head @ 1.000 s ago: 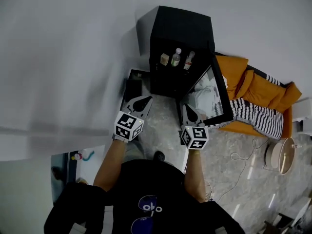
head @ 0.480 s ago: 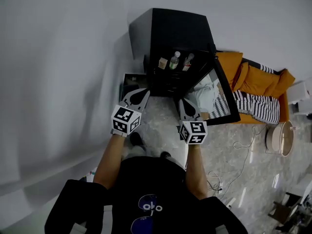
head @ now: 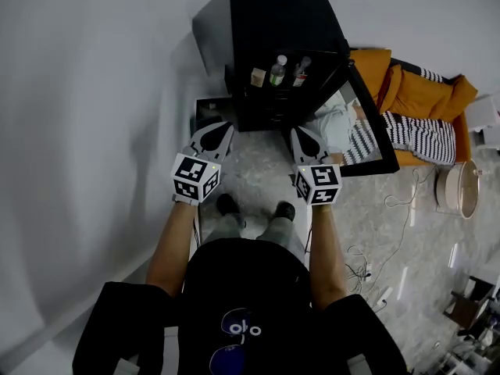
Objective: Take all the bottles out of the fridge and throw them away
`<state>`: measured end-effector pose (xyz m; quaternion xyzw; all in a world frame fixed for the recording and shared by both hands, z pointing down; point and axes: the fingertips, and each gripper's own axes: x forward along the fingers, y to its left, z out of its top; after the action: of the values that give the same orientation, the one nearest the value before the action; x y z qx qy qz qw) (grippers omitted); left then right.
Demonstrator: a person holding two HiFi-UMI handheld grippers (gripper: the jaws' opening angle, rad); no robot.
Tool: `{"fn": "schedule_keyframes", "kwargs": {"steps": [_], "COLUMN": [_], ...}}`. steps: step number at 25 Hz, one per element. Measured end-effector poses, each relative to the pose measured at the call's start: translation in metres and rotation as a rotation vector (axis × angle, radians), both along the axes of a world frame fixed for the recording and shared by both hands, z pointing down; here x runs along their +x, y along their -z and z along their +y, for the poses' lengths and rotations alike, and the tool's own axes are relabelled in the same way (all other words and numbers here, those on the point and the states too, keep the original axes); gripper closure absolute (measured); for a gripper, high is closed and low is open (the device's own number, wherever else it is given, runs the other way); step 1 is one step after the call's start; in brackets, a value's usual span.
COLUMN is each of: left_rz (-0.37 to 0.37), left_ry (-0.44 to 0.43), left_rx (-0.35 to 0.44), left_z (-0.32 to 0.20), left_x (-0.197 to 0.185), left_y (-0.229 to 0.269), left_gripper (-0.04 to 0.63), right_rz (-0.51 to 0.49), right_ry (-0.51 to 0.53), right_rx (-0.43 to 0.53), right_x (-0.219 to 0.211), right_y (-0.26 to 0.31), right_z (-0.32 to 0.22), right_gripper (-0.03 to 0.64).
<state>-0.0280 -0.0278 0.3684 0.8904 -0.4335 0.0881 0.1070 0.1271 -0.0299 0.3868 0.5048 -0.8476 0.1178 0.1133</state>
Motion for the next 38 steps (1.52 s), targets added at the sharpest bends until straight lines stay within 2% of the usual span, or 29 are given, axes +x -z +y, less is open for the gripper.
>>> {"fn": "schedule_keyframes", "kwargs": {"steps": [6,13,22,26,38], "left_rz": [-0.007,-0.007,-0.038,-0.024,-0.013], "left_ry": [0.105,0.205,0.247,0.272,0.275], "left_rx": [-0.01,-0.012,-0.012,-0.011,-0.024], "left_z": [-0.021,-0.042,-0.054,-0.06,-0.088], "left_x": [0.009,0.044,0.075,0.082,0.102], "left_y": [-0.019,-0.032,-0.055,-0.066,-0.124], "left_gripper": [0.594,0.594,0.594,0.594,0.594], "right_rz": [0.007,0.017,-0.006,-0.009,-0.006], "right_ry": [0.06,0.148,0.168,0.181,0.204], "right_rx": [-0.024,-0.046,-0.056,-0.052,-0.016], "right_x": [0.022,0.058,0.078,0.08,0.074], "right_y": [-0.023,-0.043,-0.065,-0.071,-0.102], "right_z": [-0.025,-0.046,-0.063,-0.066,-0.095], "right_gripper": [0.616,0.615,0.615,0.617,0.615]}}
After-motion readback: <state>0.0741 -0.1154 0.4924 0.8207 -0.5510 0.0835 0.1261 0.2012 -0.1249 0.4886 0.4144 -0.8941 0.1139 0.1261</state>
